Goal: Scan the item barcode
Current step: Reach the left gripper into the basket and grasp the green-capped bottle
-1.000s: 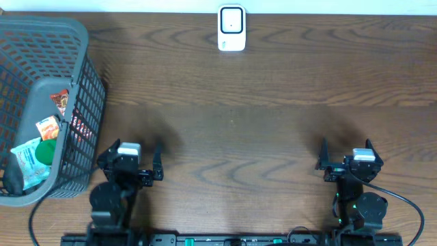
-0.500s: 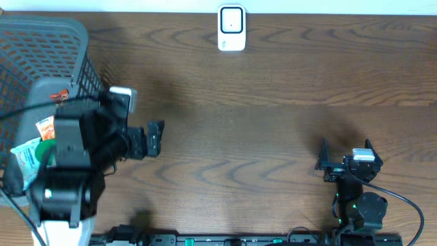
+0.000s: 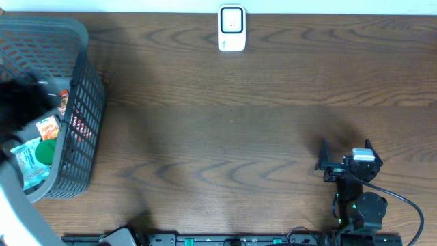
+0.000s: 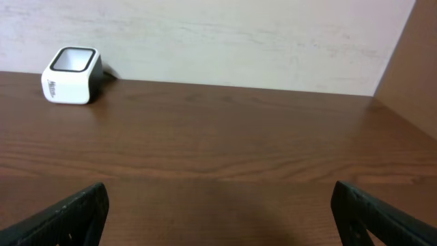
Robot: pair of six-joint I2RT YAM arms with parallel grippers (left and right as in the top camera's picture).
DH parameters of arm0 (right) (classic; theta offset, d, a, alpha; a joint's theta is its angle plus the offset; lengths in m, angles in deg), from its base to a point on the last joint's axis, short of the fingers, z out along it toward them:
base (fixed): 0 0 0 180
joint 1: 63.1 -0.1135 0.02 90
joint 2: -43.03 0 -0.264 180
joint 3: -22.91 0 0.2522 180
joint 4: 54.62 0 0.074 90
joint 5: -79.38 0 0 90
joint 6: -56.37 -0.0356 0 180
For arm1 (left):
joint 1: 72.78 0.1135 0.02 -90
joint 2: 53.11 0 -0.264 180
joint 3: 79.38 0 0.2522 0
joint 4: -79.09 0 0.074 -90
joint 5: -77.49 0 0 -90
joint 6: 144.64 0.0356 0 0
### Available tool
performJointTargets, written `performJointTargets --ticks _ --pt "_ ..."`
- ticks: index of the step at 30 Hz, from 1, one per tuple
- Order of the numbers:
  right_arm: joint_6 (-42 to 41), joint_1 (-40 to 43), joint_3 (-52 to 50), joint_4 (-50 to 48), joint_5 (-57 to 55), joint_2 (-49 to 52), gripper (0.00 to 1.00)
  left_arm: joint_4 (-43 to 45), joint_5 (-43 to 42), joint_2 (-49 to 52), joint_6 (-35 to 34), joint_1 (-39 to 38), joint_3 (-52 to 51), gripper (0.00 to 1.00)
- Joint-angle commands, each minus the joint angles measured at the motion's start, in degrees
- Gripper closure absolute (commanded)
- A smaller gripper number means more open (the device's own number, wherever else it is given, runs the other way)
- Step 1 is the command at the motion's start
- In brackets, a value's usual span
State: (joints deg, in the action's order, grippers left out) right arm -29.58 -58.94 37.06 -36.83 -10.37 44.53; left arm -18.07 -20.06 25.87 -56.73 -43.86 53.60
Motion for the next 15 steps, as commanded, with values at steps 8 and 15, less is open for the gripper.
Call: performJointTargets --ticks 8,15 --pt "0.72 -0.50 -0.07 0.24 0.07 -0.09 0.01 0.72 0.59 17.97 -2.21 13.60 -4.22 0.00" --pt "0.72 -0.50 -0.07 0.24 0.07 -0.09 0.01 7.85 0.83 21.22 0.57 13.60 -15.96 0.01"
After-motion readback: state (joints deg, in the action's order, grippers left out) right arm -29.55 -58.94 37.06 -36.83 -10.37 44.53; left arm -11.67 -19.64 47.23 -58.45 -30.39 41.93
